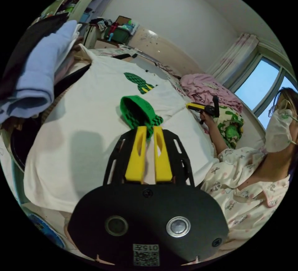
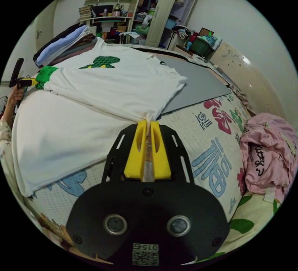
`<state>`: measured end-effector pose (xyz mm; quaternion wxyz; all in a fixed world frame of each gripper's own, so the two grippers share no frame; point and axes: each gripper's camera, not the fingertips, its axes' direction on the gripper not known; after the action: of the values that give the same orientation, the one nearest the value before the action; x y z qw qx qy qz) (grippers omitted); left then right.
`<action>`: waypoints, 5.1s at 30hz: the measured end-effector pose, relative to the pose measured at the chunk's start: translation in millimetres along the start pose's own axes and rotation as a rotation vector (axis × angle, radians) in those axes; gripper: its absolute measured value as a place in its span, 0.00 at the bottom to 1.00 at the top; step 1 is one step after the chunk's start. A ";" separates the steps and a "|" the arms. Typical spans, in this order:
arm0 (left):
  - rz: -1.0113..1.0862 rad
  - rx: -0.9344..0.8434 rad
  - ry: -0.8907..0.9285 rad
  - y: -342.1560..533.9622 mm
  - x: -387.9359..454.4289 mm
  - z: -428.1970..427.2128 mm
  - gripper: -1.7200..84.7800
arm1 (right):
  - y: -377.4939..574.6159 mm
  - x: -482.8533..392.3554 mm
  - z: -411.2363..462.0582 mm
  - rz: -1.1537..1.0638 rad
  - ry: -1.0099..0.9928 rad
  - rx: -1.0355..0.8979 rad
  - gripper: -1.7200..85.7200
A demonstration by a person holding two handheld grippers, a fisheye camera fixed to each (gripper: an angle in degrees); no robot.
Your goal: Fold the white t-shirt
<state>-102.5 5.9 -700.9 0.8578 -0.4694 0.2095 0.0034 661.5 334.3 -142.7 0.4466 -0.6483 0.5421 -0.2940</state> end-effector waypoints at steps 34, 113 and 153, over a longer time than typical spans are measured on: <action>0.313 -0.375 -0.197 -89.4 3.3 160.8 0.05 | 39.6 -196.8 29.3 -0.663 -0.495 0.011 0.01; 0.909 -0.032 -0.553 4.9 153.5 271.0 0.12 | -126.1 -257.2 -203.6 -0.625 -0.358 0.016 0.03; 0.606 0.004 -0.774 -43.9 -24.2 152.2 0.02 | -879.3 -388.4 143.1 0.079 -0.098 -0.134 0.01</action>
<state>-61.5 108.7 -585.0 0.8340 -0.3498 0.0025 0.4267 1079.5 758.5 625.3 0.4394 -0.6684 0.5633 -0.2072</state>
